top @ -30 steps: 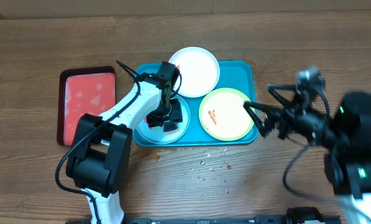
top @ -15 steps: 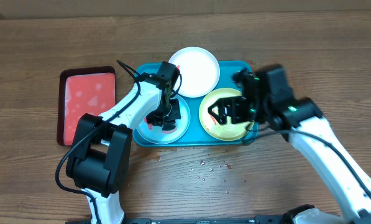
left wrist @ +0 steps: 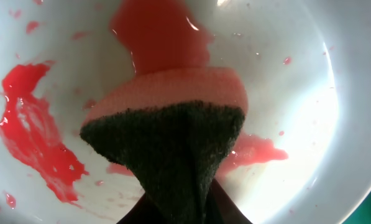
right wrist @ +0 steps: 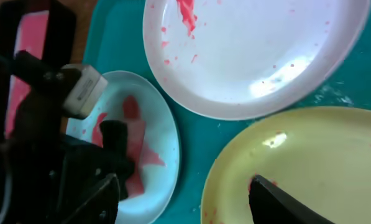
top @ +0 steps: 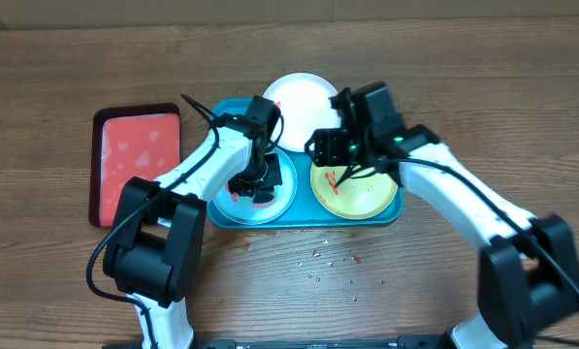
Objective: Clean dirty plates on tray and stack at the side
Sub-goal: 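Reach the right gripper to the light blue plate rim and grasp it, then hold the plate with the right gripper while the left sponge scrubs it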
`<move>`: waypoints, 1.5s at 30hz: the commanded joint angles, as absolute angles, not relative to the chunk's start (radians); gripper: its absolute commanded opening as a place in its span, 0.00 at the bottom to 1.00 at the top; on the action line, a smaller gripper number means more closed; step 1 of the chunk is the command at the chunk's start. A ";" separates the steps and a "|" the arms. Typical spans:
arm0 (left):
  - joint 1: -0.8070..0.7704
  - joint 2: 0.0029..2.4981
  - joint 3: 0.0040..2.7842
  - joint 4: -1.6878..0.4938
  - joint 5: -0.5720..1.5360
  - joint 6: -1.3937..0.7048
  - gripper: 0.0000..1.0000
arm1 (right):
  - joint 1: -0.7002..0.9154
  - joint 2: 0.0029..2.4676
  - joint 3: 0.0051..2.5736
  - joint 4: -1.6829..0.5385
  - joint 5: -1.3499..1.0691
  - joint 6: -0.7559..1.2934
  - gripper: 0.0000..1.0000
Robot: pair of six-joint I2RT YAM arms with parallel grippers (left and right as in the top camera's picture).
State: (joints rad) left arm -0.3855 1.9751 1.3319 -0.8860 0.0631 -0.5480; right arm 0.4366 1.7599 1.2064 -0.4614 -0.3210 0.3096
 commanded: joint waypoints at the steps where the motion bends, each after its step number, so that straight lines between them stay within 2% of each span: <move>1: -0.380 1.970 1.332 -0.888 0.041 -0.558 0.18 | 0.468 1.819 1.225 -0.403 -0.315 0.315 0.60; 13: -0.380 1.970 1.332 -0.888 0.042 -0.558 0.18 | 0.523 1.887 1.223 -0.318 -0.309 0.315 0.55; 23: -0.380 1.970 1.332 -0.876 0.041 -0.558 0.18 | 0.562 1.995 1.224 -0.296 -0.268 0.300 0.55; 31: -0.380 1.970 1.332 -0.874 0.041 -0.558 0.19 | 0.575 2.000 1.224 -0.292 -0.252 0.289 0.45; 36: -0.380 1.970 1.332 -0.873 0.041 -0.558 0.25 | 0.577 2.009 1.224 -0.294 -0.225 0.289 0.38; 39: -0.380 1.970 1.332 -0.870 0.041 -0.558 0.36 | 0.577 2.009 1.224 -0.294 -0.225 0.289 0.27; 45: -0.380 1.970 1.332 -0.851 0.041 -0.558 0.43 | 0.577 2.009 1.224 -0.296 -0.224 0.289 0.22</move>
